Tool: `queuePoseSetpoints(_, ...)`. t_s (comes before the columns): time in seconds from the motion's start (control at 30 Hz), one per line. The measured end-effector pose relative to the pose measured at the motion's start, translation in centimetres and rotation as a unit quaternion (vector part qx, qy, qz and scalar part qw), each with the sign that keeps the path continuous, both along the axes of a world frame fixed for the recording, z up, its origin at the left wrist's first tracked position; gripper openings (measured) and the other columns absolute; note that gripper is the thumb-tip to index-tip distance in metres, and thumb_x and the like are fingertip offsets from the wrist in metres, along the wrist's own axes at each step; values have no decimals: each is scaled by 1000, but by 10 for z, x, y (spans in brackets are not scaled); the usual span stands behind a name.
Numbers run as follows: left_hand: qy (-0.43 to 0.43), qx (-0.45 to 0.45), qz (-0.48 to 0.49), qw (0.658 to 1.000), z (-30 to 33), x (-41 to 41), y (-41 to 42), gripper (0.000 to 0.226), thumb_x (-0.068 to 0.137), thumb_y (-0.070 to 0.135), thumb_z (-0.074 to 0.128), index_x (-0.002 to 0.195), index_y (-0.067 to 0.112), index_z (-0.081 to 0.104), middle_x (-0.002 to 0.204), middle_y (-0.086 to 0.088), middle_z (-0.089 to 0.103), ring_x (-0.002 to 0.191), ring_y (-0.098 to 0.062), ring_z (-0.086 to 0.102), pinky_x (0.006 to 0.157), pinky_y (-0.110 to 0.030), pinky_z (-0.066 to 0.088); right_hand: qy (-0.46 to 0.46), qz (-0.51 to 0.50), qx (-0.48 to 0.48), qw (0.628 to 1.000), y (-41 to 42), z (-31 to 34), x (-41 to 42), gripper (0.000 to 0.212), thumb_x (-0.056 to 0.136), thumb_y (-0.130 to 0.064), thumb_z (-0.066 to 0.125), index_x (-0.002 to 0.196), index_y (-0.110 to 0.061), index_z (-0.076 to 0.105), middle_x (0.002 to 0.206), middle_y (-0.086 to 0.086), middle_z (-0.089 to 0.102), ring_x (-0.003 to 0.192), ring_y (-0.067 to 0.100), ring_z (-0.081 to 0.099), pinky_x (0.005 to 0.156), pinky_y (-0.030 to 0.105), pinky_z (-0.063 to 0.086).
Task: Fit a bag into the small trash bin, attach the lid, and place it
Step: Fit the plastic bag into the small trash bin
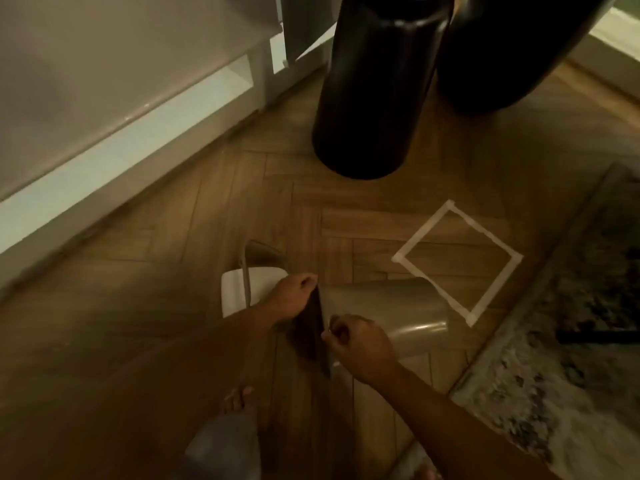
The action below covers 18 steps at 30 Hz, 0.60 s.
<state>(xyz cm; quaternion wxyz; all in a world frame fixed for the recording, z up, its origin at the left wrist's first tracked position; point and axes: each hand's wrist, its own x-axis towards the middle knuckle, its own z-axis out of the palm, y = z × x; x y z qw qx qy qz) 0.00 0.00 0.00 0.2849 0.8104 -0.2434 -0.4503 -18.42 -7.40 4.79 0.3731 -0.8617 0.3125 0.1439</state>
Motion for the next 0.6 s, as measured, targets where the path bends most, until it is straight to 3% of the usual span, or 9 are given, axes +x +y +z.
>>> queuePoseSetpoints(0.1, 28, 17, 16, 999, -9, 5, -4, 46, 108, 41, 39, 144, 17, 57, 148, -6, 57, 138, -25, 51, 113, -36, 39, 17, 2, -26, 1000, 6, -6, 6, 28, 94, -51, 69, 85, -26, 60, 84, -9, 58, 69, 5, 51, 56, 15, 29)
queuePoseSetpoints(0.33, 79, 16, 19, 997, -10, 8, -5, 50, 107, 45, 43, 147, 18, 54, 153, -4, 52, 144, -24, 45, 114, -33, 34, 49, 27, -52, 997, 9, -5, 19, 21, 99, -33, 62, 84, -24, 51, 87, -3, 55, 79, 16, 52, 70, 28, 37)
queuePoseSetpoints(0.5, 94, -14, 17, 995, 9, 2, -13, 47, 107, 42, 43, 147, 19, 53, 152, -3, 52, 142, -22, 45, 104, -26, 33, 37, -1, -73, 997, -7, 13, 18, 25, 97, -34, 63, 80, -24, 49, 82, -4, 54, 74, 18, 53, 66, 29, 36)
queuePoseSetpoints(0.6, 102, -38, 30, 994, 25, -3, -19, 56, 105, 53, 42, 152, 23, 47, 155, -3, 49, 145, -22, 43, 112, -30, 34, 33, -15, -95, 995, -26, 30, 15, 30, 97, -35, 63, 74, -26, 46, 75, -7, 53, 70, 17, 53, 58, 30, 35)
